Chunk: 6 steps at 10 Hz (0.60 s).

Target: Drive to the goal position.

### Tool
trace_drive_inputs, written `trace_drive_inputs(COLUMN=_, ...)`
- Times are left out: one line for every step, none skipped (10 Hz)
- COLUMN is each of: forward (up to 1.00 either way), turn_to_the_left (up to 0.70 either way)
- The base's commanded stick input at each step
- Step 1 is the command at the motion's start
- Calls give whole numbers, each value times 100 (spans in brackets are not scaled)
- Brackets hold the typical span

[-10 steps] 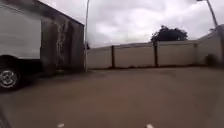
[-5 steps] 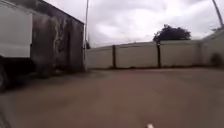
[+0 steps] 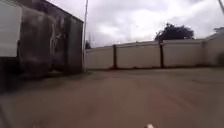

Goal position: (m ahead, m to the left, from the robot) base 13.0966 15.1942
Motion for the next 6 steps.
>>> trace_drive_inputs(forward=100, turn_to_the_left=0)
trace_drive_inputs(forward=100, turn_to_the_left=0)
trace_drive_inputs(forward=100, turn_to_the_left=0)
trace_drive_inputs(forward=100, turn_to_the_left=0)
trace_drive_inputs(forward=100, turn_to_the_left=0)
trace_drive_inputs(forward=100, turn_to_the_left=0)
